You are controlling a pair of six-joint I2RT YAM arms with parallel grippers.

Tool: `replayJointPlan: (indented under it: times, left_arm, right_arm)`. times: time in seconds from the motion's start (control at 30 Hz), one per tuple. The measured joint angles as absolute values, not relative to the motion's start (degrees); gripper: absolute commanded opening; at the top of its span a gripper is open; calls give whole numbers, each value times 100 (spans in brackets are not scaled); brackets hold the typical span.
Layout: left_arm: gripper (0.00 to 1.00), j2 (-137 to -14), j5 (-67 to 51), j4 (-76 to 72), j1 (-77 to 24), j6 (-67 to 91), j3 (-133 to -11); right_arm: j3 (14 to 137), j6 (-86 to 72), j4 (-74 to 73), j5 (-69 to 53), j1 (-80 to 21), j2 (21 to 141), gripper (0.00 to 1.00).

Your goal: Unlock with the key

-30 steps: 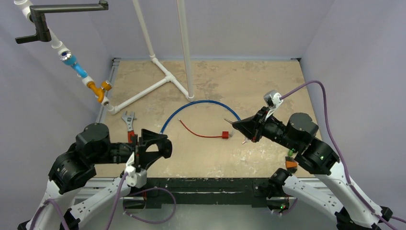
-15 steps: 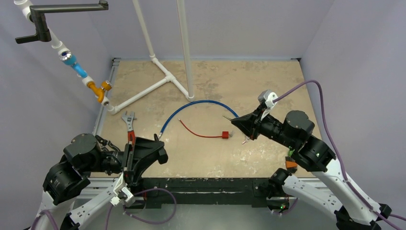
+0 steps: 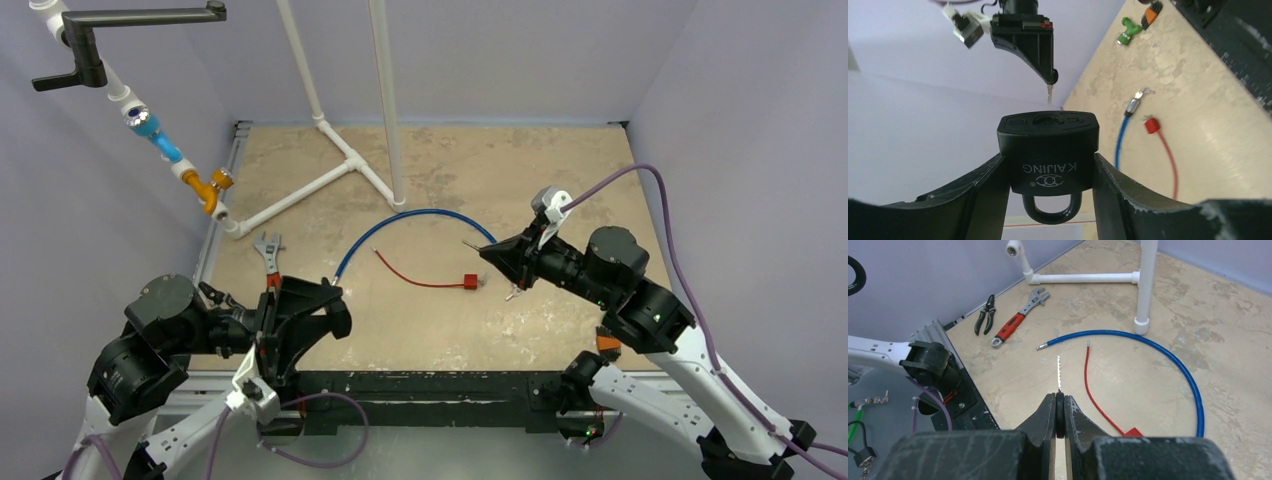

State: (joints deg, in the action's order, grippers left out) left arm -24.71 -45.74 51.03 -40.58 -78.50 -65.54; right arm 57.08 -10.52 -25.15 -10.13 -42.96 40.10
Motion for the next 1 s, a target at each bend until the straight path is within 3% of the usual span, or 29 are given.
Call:
replayJointPlan:
  times: [0.13, 0.27, 0.43, 0.57, 1.0]
  left_arm:
    - [0, -3118, -4504, 5284, -4058, -6097, -7111]
    - [0, -4292, -5085, 6405, -4058, -5074, -7570]
    - [0, -6298, -5798, 8047, -4056, -4624, -7588]
    - [0, -7769, -6099, 8409, -4047, -4648, -7588]
    - [0, -8475, -7367, 8842, -4007, -4257, -7887]
  right_arm:
    - [5710, -1096, -2477, -1173, -4296, 4012, 0]
    - [5857, -1133, -2576, -1358, -4296, 4145, 0]
    - [6340, -1186, -2882, -1918, -4296, 4541, 0]
    - [6320, -1365, -3048, -2600, -4296, 4637, 0]
    - [6112, -1409, -3562, -3308, -4296, 4327, 0]
